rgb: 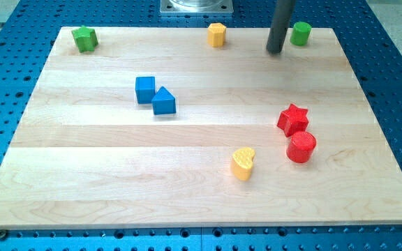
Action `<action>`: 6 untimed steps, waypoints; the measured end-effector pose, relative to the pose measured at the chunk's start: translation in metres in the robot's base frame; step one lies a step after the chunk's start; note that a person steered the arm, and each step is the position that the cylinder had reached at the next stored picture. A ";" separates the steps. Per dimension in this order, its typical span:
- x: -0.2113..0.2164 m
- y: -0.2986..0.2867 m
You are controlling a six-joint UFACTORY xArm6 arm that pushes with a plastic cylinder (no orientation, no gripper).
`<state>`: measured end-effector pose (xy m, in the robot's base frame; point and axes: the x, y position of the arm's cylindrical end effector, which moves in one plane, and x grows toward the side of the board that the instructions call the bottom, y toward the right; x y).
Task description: Slide the red circle towards the blue triangle
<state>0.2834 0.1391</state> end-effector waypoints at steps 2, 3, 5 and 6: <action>0.032 -0.039; 0.057 -0.076; 0.125 0.079; 0.205 0.092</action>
